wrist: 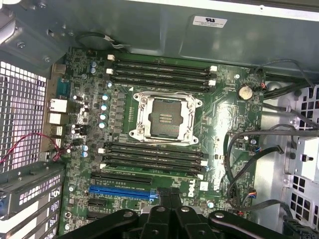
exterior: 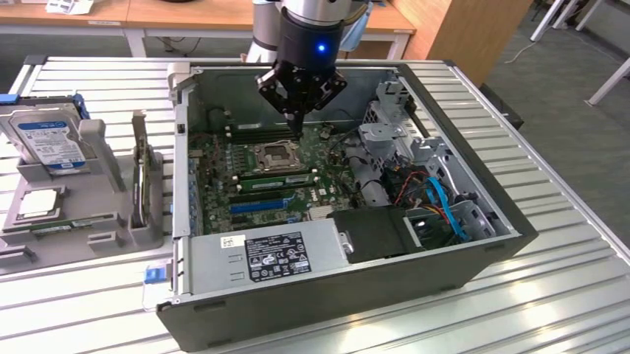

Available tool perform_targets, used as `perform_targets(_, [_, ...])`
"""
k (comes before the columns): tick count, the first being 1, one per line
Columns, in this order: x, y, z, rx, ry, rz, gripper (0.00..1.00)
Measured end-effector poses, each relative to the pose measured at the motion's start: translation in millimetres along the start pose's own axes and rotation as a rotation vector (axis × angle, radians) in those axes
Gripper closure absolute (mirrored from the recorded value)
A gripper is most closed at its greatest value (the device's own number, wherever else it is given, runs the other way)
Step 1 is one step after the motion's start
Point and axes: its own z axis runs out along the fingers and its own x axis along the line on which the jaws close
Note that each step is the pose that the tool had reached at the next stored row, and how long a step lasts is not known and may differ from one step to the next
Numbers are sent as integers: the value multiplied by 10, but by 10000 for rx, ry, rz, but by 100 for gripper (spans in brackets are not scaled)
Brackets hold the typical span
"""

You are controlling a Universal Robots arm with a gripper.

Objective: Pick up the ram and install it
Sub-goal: 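Press down the ram until it locks into place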

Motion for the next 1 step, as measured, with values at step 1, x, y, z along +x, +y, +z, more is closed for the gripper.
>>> perform_targets(1, [0,0,0,0,0,1,90])
